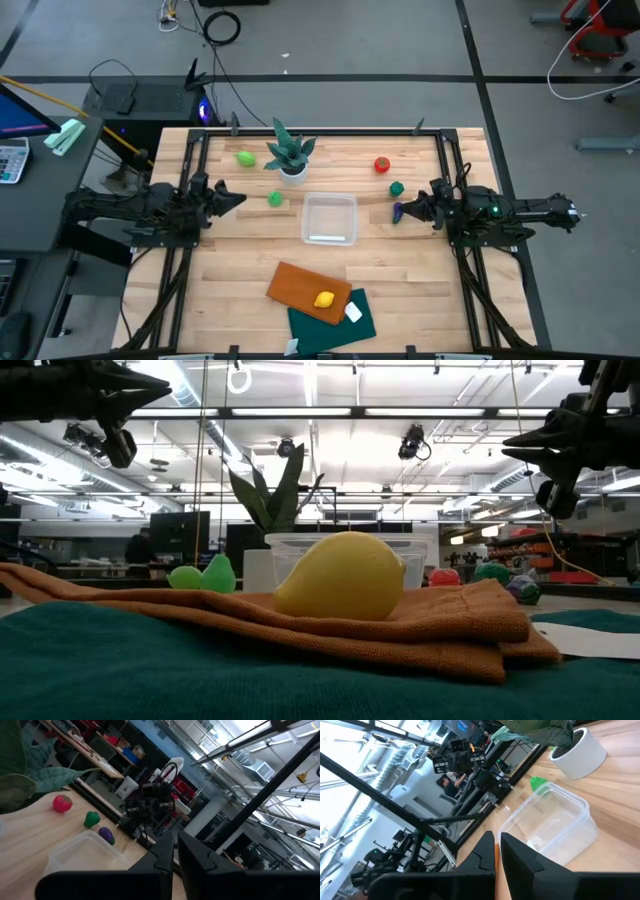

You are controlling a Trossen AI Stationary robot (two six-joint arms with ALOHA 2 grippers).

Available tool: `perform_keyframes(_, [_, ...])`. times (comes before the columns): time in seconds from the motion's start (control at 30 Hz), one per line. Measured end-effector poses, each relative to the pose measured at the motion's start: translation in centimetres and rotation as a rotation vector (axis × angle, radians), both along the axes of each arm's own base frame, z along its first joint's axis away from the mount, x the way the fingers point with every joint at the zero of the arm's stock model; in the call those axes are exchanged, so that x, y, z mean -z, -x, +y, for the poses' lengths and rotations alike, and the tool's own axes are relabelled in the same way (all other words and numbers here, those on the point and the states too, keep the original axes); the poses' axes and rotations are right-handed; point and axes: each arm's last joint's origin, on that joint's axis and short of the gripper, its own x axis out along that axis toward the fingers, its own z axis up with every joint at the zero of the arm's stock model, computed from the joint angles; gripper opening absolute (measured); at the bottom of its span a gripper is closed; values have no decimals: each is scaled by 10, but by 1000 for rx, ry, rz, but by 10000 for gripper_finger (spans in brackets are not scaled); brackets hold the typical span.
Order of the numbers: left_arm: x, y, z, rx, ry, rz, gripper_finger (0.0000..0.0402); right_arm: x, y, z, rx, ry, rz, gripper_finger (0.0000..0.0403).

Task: Pick and placing Produce into tupperware
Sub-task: Put the cabbage into the transparent bin

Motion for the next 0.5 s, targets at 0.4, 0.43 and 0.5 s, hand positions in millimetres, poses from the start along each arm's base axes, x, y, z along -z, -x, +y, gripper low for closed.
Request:
perform_keyframes(0.4, [0,0,2,-56,34,-3,28,0,0,0,15,-17,-1,0])
perform_keyframes(0.43, [0,0,2,-70,38,-3,30,0,0,-1,22,-20,-4,0])
perform_keyframes(0.5, [0,1,3,-101,44,-3,34,-2,0,-1,39,-23,-25,0])
